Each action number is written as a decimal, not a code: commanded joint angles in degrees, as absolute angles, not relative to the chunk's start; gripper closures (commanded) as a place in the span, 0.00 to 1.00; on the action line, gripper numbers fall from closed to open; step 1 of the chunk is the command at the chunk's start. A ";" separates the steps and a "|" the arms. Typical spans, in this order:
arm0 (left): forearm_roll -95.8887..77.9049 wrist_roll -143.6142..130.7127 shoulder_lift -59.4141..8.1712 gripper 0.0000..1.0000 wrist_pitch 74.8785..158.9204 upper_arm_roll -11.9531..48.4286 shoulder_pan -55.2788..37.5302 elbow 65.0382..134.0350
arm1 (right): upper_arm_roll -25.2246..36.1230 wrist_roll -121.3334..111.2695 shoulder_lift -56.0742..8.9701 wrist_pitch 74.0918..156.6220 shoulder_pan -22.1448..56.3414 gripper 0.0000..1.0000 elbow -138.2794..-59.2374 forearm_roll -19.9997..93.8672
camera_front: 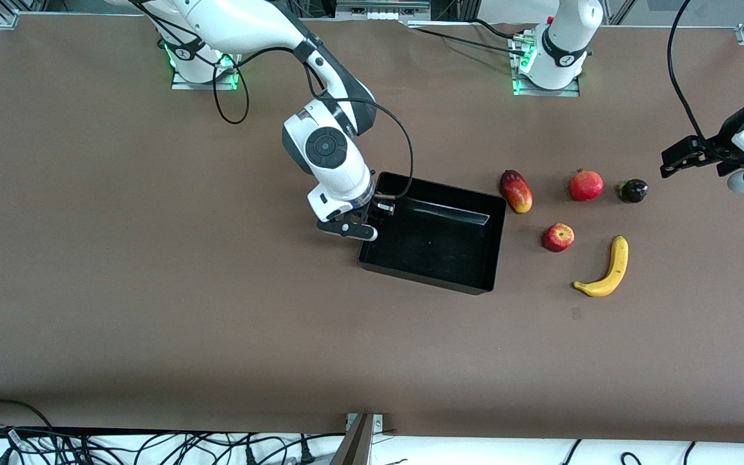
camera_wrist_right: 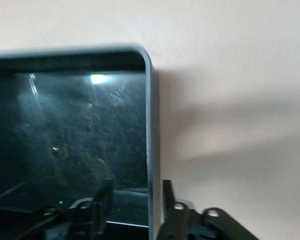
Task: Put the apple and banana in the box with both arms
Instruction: 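Release the box and draw the right gripper back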
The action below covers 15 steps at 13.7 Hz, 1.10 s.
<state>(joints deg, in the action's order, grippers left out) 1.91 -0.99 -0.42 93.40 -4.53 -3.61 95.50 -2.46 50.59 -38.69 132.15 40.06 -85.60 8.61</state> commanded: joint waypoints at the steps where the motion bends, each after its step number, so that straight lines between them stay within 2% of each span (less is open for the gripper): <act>1: 3.16 -0.62 -1.14 0.00 92.29 -4.39 -3.60 93.78 | 0.78 49.40 -32.72 126.33 39.64 0.00 -85.87 7.13; 7: 3.16 -0.62 -1.06 0.00 92.29 -4.39 -3.52 93.87 | 14.04 34.66 -19.45 105.42 39.03 0.00 -85.96 7.38; 10: 3.16 -0.53 -1.14 0.00 92.29 -4.39 -3.52 93.87 | 19.23 24.38 -13.38 97.49 37.19 0.00 -86.57 8.70; 13: 3.16 -0.62 -1.14 0.00 92.29 -4.39 -3.52 93.87 | 18.81 15.23 -8.10 89.84 29.29 0.00 -87.10 8.61; 15: 3.16 -0.62 -1.14 0.00 92.29 -4.48 -3.52 93.87 | 17.24 10.48 -3.10 88.07 23.85 0.00 -90.86 7.74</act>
<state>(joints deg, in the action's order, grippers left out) 1.92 -0.99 -0.50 93.40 -4.53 -3.60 95.41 19.51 14.33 -8.71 88.87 28.15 -85.67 7.66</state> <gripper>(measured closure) 0.000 0.000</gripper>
